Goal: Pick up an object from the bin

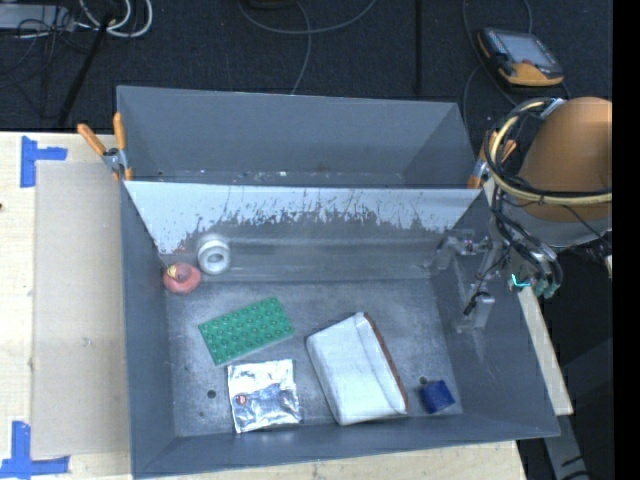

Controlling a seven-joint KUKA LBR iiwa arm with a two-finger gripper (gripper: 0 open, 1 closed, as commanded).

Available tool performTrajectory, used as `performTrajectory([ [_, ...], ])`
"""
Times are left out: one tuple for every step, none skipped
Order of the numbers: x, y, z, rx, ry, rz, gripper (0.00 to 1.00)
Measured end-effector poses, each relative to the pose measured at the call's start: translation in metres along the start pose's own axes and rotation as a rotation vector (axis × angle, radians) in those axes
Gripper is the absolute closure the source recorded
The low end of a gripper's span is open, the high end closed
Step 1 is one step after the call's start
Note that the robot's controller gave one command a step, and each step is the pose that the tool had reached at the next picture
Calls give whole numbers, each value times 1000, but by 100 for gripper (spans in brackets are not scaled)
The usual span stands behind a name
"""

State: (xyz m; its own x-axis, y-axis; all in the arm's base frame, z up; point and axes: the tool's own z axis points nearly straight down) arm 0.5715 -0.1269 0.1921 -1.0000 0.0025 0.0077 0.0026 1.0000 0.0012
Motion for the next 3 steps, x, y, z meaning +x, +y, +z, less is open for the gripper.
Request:
performTrajectory([
  [38,-28,118,-1,0,-174,0],
  [96,7,121,5,-20,-145,0],
  [95,56,120,10,-27,-523,0],
])
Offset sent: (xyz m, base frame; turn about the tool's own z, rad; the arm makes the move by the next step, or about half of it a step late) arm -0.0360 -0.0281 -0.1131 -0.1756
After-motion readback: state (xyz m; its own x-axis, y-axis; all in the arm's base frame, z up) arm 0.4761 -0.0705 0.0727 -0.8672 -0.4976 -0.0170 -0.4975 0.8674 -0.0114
